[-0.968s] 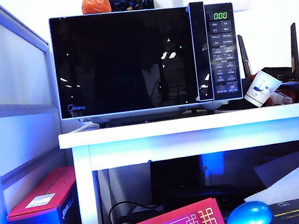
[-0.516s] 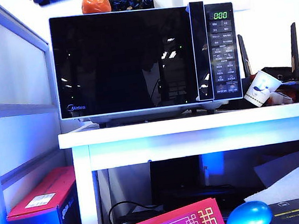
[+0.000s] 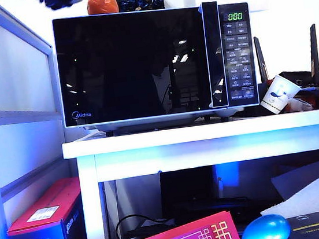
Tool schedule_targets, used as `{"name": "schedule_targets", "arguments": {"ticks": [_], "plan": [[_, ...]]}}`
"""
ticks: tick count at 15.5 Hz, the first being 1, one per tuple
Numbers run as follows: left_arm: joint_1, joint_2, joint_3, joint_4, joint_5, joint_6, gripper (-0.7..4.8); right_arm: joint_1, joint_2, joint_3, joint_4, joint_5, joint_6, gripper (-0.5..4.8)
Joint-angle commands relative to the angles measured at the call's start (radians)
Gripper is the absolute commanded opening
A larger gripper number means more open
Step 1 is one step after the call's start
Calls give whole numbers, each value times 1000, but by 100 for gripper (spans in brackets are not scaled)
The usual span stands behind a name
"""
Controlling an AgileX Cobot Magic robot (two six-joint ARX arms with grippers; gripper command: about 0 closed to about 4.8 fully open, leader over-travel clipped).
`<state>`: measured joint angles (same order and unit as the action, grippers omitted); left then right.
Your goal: Open the microwave door, place the orange inside the microwave, then close the microwave door.
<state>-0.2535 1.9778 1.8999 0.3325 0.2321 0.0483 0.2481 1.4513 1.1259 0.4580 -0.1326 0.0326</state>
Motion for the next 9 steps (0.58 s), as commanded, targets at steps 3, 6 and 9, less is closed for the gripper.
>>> {"name": "schedule_targets", "arguments": {"ticks": [3,6,9], "plan": [[-15,58,72,0,8,-3,479,2,-5,7,18,-4,6,391],[-15,89,81,-1,7,-3,479,2,-5,7,17,-4,21,391],[-15,103,86,6,7,-3,479,2,-5,7,14,-4,21,391]]}}
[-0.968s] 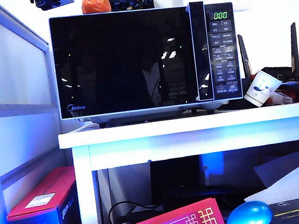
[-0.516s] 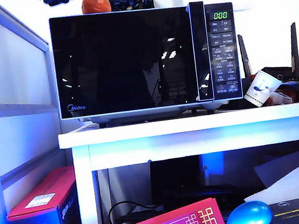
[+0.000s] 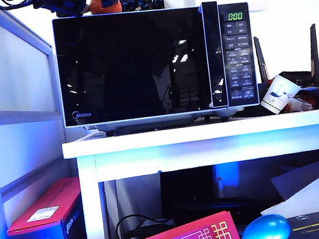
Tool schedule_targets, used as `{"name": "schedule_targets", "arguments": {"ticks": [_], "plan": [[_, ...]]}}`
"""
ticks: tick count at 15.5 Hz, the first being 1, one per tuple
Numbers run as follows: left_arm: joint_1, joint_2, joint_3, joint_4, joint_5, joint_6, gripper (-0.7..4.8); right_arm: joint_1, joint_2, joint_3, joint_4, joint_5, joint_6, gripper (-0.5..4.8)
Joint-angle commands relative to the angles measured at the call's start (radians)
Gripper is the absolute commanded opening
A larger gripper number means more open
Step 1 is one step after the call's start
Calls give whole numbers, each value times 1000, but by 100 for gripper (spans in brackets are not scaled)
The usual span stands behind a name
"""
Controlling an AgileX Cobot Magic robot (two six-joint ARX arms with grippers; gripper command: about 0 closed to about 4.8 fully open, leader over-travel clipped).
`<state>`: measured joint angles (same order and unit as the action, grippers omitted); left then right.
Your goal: Open the microwave door, place the orange inside the microwave, then close the microwave door.
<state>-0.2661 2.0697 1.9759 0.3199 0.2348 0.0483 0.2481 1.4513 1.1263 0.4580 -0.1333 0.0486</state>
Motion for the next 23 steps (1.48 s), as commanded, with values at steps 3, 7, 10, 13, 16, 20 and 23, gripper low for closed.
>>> {"name": "schedule_targets", "arguments": {"ticks": [3,7,10,13,16,20,23], "plan": [[-8,11,10,19,0,5,479,2,-5,6,11,-3,5,391],[-8,11,10,19,2,5,479,2,-5,6,6,-3,5,391],[-8,11,10,18,2,4,469,2,-4,6,-13,-3,5,391],[-8,10,10,18,2,4,469,2,-4,6,-16,-2,5,391],[-8,-11,10,8,16,-4,469,2,-4,6,-17,-2,4,391],[-8,-61,10,-23,16,-3,469,2,-4,6,-17,-2,4,391],[-8,-61,10,-72,16,-3,470,2,-4,6,-17,-2,4,391]]}}
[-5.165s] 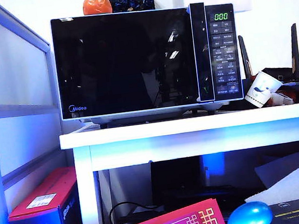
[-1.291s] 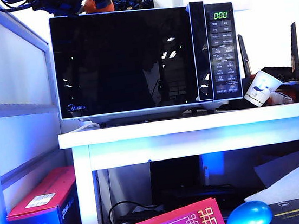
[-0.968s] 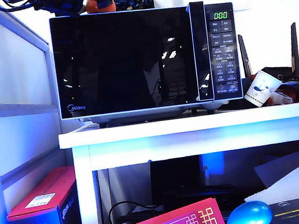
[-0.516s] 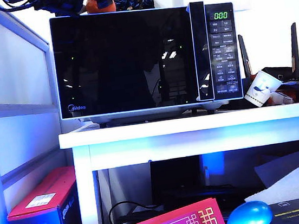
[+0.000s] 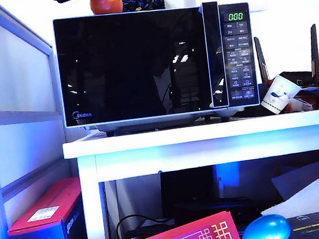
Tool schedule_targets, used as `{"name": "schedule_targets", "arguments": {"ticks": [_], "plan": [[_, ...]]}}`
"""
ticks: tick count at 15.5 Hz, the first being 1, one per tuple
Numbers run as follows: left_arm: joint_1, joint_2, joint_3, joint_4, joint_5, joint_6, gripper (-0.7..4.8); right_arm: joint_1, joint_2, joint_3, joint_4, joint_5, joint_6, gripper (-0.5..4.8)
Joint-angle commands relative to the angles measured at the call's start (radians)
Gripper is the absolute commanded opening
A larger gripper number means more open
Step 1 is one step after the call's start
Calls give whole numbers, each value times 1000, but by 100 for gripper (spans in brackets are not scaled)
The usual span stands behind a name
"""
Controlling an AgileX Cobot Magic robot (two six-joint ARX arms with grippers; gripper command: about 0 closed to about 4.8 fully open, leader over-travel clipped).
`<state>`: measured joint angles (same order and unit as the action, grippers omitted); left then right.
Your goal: Open the microwave door, place the orange inside the microwave, then close the microwave door.
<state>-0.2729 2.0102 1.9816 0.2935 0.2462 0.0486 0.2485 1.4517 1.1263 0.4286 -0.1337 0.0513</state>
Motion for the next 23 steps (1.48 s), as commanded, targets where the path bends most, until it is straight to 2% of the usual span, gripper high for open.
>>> {"name": "schedule_targets", "arguments": {"ticks": [1,11,12,15,23], "plan": [[-1,3,4,-86,5,-3,478,2,-4,6,13,-2,2,391],[-1,8,4,-146,4,-3,478,2,-4,7,14,1,2,391],[-1,8,4,-152,1,-3,461,2,-4,7,14,1,2,391],[-1,8,4,-166,2,-3,178,2,-4,7,14,1,2,391],[-1,-18,10,-162,6,-5,183,1,-4,7,1,1,1,391]]}}
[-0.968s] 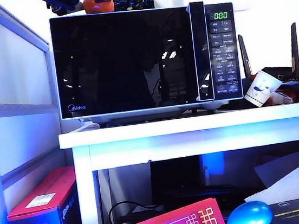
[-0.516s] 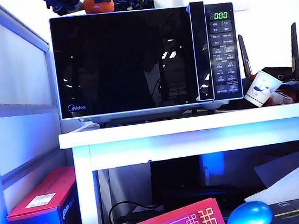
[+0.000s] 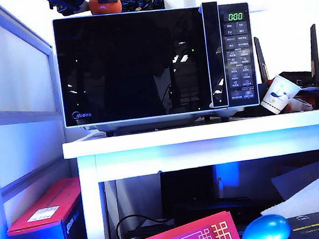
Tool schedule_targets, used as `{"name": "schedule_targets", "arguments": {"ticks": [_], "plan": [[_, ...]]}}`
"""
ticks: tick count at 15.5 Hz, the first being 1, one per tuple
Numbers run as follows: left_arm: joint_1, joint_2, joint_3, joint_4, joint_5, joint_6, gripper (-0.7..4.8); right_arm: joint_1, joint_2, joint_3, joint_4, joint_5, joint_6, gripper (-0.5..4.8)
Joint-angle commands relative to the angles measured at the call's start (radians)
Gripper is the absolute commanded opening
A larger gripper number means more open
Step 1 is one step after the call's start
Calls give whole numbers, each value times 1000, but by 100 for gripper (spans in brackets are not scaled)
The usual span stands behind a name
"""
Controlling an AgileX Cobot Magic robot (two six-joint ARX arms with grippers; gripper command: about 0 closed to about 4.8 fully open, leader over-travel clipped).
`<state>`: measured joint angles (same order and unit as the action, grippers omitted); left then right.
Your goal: Open the microwave door, place the orange inside the microwave, then close the microwave door.
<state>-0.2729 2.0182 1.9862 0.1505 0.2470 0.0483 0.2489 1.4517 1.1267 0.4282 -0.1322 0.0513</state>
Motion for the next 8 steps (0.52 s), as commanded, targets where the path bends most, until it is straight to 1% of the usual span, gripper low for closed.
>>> {"name": "schedule_targets", "arguments": {"ticks": [1,3,4,5,6,8], "plan": [[-1,-45,5,-19,6,-5,183,1,-4,7,-13,0,1,391],[-1,-84,5,-26,50,-41,183,1,-4,7,-39,0,1,391],[-1,-121,5,-56,82,-49,183,1,-4,7,-43,0,1,391],[-1,-162,5,-109,92,-49,183,1,-4,7,-42,1,1,390],[-1,-196,5,-157,96,-48,183,1,1,7,-41,8,1,370],[-1,-253,5,-234,135,-48,183,1,17,7,-39,8,1,364]]}}
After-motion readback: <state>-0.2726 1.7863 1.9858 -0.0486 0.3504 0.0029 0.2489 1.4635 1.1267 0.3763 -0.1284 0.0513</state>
